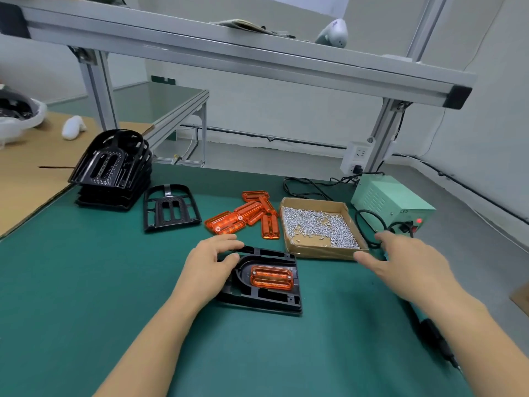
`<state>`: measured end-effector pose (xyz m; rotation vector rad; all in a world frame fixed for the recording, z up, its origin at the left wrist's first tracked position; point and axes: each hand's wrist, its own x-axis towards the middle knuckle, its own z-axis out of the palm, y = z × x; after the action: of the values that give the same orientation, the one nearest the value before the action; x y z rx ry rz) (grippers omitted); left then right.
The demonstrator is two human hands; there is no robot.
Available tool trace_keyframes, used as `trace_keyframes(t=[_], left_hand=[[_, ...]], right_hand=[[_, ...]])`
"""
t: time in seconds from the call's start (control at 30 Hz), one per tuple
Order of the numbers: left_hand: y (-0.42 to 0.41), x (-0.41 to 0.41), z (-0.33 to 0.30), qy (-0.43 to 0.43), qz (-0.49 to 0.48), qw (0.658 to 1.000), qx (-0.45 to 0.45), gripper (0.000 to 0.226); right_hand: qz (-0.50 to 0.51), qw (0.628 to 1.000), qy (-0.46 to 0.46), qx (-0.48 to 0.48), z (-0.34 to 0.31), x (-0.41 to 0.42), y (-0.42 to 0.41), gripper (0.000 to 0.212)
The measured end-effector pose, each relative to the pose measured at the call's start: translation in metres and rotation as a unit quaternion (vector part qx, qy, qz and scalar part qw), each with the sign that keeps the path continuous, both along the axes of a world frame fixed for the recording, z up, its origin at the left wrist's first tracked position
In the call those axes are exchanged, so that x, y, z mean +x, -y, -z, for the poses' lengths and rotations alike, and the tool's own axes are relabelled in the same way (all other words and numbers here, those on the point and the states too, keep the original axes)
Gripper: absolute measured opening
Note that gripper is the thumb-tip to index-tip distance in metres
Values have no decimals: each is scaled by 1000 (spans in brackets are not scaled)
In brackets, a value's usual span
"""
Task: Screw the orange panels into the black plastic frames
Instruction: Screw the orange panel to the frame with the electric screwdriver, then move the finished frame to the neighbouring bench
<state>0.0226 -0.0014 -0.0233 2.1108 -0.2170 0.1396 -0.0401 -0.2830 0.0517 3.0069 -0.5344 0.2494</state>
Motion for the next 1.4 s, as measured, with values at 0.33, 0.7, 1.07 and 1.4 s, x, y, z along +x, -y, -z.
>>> trace_keyframes(t=[0.33, 0.7, 1.07, 1.4], left_hand=[[-3, 0, 2, -40, -21, 998, -33, 35], [-3, 1, -1, -51, -31, 995, -79, 36], [-23, -33, -6, -73, -77, 926, -361, 63], [-84, -30, -22, -11, -140, 888, -438, 62]], right_hand=[[-360, 915, -148, 105, 43, 36, -71, 129], [-404, 899, -131, 110, 54, 59, -93, 126], [-316, 927, 13, 202, 39, 66, -151, 121], [-381, 882, 19, 275, 28, 72, -239, 118]])
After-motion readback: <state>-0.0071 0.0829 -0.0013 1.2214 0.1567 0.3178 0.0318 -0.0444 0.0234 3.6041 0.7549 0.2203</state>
